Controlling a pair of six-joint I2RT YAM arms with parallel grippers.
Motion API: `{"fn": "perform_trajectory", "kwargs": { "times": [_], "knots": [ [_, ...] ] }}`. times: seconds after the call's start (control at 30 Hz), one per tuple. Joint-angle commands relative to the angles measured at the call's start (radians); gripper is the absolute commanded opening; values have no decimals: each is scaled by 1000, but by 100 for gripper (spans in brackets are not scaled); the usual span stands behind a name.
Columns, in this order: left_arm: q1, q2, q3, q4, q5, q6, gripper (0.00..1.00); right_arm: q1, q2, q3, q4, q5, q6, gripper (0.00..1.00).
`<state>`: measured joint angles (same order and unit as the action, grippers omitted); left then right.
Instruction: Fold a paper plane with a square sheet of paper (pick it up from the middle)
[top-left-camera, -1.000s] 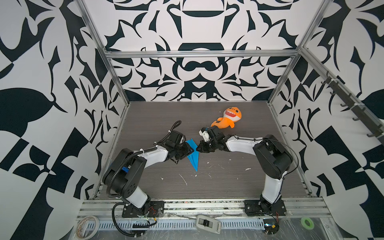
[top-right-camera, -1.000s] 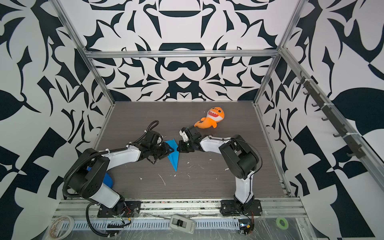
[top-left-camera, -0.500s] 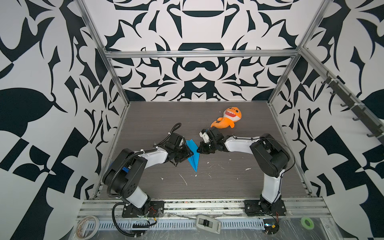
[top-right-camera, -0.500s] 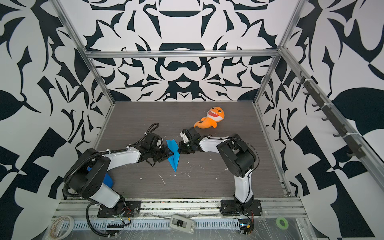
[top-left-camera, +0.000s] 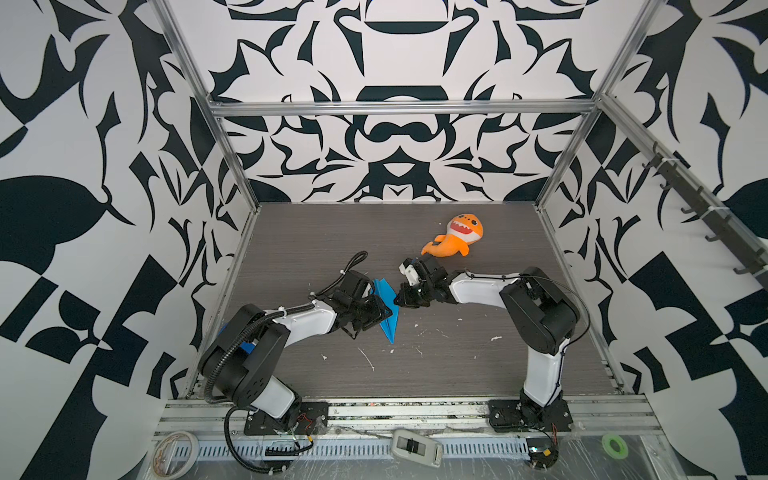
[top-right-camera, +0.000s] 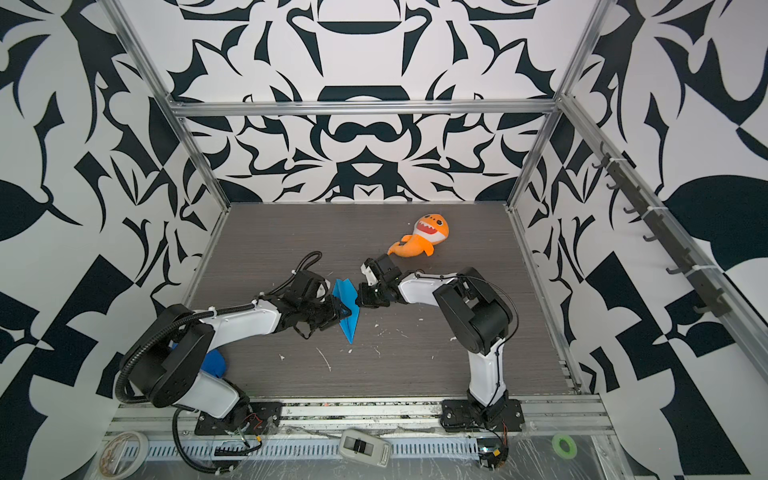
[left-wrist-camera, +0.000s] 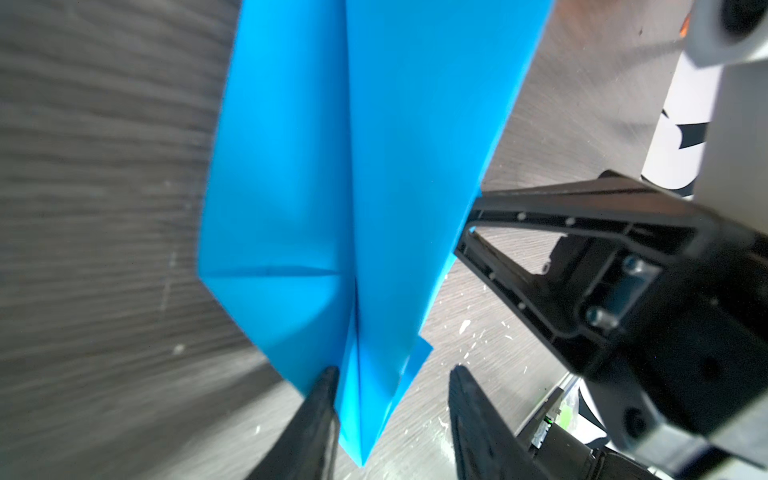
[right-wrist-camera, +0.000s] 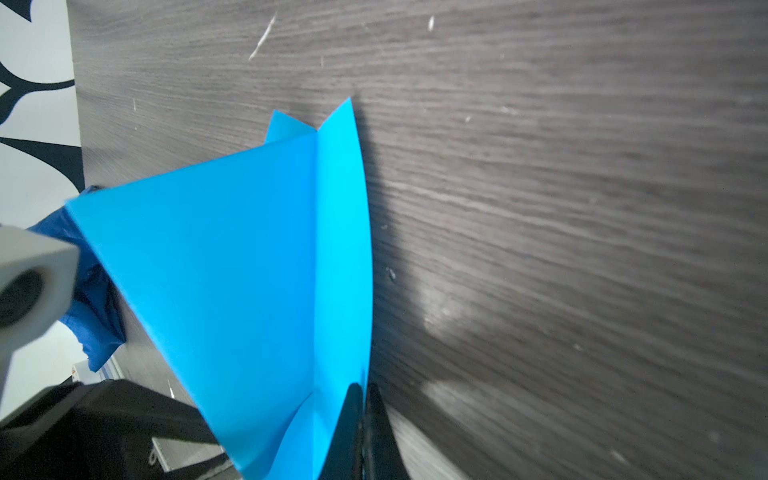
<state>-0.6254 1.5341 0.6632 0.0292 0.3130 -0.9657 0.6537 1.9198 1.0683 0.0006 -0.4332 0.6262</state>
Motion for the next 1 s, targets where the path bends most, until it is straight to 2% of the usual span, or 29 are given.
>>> {"fn": "perform_trajectory", "kwargs": {
  "times": [0.0, 0.23, 0.67, 0.97],
  "knots": [
    [-13, -8, 16, -35, -38, -8, 46, -5, -14, 3, 12, 2, 9, 6],
    [-44, 25, 72, -114, -110, -5, 45, -5, -35, -15, 40, -29, 14, 6],
    [-95, 77, 193, -302, -267, 4, 35, -5, -60, -40, 79, -59, 27, 10],
    [-115, 98, 237, -372, -314, 20, 32, -5, -73, -44, 98, -79, 33, 14]
  ]
}}
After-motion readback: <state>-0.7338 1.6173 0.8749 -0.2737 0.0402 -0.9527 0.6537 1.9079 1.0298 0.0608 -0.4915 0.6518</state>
